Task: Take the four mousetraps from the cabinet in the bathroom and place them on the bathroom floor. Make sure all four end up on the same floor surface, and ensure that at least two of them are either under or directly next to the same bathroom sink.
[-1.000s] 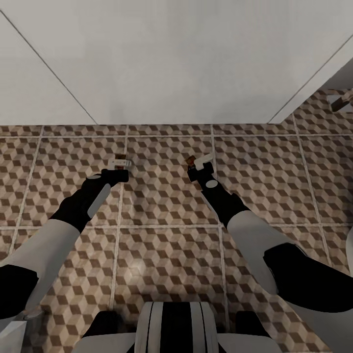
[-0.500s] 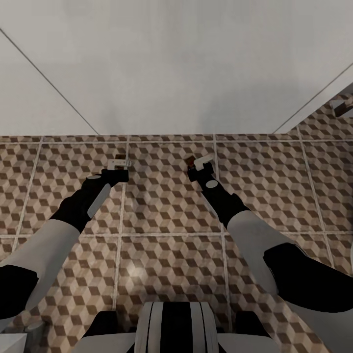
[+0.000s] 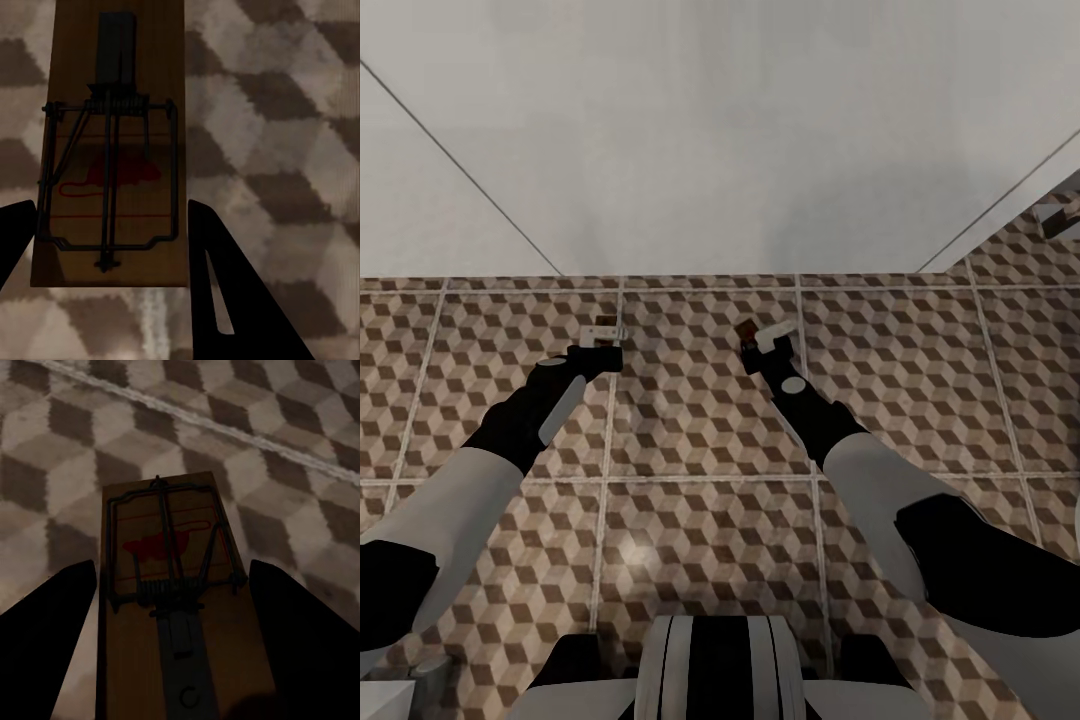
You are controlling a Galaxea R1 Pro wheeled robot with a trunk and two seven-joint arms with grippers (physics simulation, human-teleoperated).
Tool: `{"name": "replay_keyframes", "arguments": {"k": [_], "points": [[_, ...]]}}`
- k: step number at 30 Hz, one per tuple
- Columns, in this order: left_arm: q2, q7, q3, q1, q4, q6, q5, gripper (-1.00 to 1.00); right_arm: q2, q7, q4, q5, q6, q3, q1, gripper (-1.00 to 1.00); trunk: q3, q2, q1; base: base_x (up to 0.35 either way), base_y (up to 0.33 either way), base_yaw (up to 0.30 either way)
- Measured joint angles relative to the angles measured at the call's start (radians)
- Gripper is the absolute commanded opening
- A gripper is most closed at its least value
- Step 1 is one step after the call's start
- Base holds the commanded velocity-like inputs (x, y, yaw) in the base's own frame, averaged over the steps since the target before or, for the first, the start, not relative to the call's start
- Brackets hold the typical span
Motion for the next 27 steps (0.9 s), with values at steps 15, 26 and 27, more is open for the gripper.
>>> {"name": "replay_keyframes", "arguments": {"k": [15,26,27], "points": [[0.0,0.0,0.0,0.0,0.001,0.0,0.0,-1.0,0.0,0.0,0.012,0.001,-0.025,-0.002,0.0,-1.0,0.0,0.0,0.0,0.056,0.0,0.0],[-0.002,0.0,-0.001,0.0,0.001,0.0,0.0,-1.0,0.0,-0.001,0.014,0.0,-0.025,-0.002,0.0,-1.0,0.0,0.0,0.0,0.017,0.0,0.0],[-0.002,0.0,-0.001,0.0,0.002,0.0,0.0,-1.0,0.0,-0.001,0.014,0.0,-0.025,-0.002,0.0,-1.0,0.0,0.0,0.0,0.029,0.0,0.0]]}}
